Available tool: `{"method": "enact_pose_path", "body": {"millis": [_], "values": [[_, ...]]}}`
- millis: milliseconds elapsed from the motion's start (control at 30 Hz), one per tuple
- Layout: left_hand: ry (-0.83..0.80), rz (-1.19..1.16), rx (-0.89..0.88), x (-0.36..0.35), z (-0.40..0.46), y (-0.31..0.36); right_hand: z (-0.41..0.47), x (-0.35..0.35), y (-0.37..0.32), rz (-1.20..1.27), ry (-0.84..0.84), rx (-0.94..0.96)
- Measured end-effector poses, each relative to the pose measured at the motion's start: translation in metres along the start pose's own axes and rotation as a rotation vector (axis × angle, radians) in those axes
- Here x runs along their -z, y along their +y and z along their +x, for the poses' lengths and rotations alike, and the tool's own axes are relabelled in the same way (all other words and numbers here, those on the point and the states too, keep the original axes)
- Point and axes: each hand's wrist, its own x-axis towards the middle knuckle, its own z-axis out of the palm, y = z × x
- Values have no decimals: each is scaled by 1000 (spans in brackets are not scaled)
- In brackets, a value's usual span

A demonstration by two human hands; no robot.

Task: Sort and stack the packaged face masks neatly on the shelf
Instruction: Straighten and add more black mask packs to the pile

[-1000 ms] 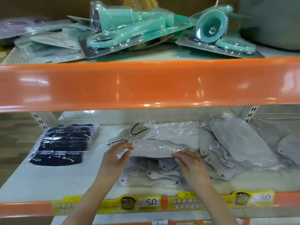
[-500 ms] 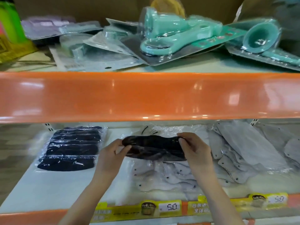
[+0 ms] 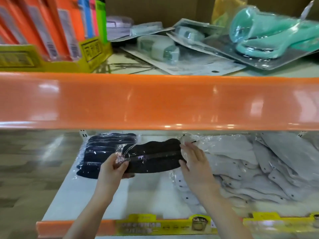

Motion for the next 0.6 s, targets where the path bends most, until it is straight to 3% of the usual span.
{"method": "enact_pose_path", "body": {"millis": [233,400,467,600], "values": [[-101,-125,123,45,12,-4,-12,-48,-46,-201,-99,359],[-137,-159,134,71,13,-7,-19,-68,-64,-138,-212,292],[-33,-28,51,77,15,-13,-20,-74,-68,-79,-172,286],[217,625,-427,89,18,-34,-20,-80,-83,-21,-82,295]]}}
